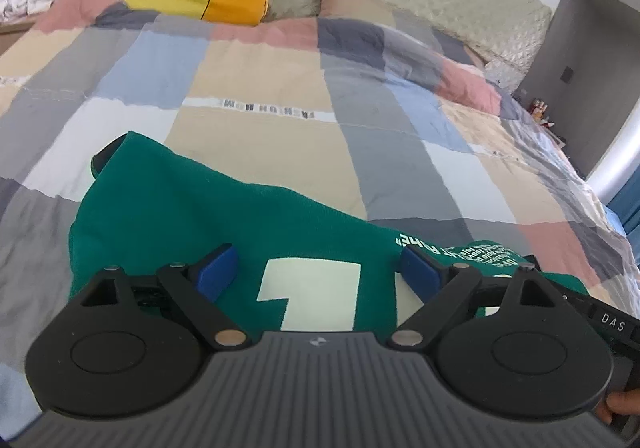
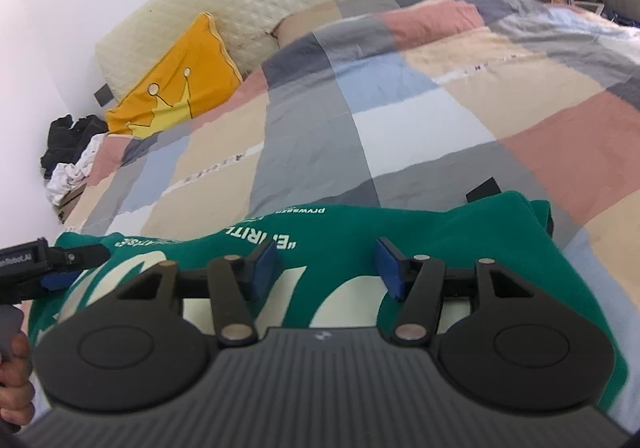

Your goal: Fold large clothes

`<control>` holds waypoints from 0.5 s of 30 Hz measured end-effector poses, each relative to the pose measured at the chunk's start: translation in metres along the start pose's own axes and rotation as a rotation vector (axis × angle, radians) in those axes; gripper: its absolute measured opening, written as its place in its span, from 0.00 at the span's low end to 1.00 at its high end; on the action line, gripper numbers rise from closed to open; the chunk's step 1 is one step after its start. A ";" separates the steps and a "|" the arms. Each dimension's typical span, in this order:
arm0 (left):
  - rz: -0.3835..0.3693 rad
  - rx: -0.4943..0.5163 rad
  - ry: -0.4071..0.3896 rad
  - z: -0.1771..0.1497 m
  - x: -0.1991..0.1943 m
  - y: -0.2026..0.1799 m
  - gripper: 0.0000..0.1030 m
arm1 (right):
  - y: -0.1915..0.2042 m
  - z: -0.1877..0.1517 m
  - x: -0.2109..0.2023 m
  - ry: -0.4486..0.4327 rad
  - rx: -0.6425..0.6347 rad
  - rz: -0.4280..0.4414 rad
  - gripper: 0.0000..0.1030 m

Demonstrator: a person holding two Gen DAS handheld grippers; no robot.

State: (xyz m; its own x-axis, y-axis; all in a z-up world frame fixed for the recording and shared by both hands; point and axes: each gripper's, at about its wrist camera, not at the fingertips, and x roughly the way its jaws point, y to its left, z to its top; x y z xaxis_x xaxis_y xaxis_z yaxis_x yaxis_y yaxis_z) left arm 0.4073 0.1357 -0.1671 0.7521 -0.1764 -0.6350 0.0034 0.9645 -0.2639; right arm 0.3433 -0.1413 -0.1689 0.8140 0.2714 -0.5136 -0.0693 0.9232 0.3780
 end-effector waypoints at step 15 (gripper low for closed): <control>0.051 0.045 0.055 0.006 0.045 0.002 0.89 | -0.002 -0.003 0.053 0.100 -0.059 -0.018 0.55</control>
State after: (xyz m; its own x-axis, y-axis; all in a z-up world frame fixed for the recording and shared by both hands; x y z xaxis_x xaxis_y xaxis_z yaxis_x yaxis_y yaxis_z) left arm 0.4452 0.1306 -0.1924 0.7146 -0.1357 -0.6863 -0.0037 0.9803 -0.1977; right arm 0.3850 -0.1280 -0.1995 0.7538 0.2776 -0.5955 -0.0912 0.9418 0.3235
